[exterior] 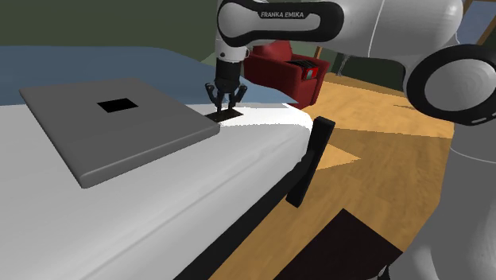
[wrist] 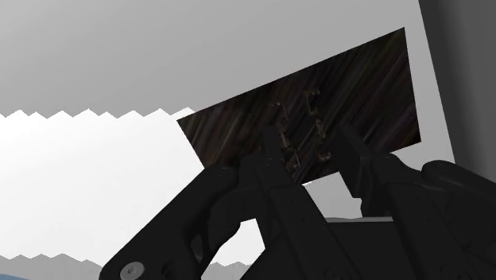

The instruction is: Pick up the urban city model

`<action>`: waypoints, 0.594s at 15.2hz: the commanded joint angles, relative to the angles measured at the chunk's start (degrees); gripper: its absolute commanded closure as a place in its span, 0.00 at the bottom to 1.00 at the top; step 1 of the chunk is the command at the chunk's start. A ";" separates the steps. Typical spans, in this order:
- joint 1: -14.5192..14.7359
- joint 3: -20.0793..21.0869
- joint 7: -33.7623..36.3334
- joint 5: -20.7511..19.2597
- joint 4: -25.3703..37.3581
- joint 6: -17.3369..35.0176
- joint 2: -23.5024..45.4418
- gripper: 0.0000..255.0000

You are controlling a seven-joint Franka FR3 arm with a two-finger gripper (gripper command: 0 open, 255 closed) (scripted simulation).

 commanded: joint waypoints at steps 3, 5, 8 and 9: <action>0.11 -0.01 -0.13 -0.06 4.14 -3.52 0.64 1.00; 0.21 0.00 -0.15 -0.12 6.32 -5.28 1.06 1.00; 0.40 0.01 -0.16 -0.23 9.92 -8.06 1.88 1.00; 0.48 0.02 -0.17 -0.28 11.22 -9.02 2.22 1.00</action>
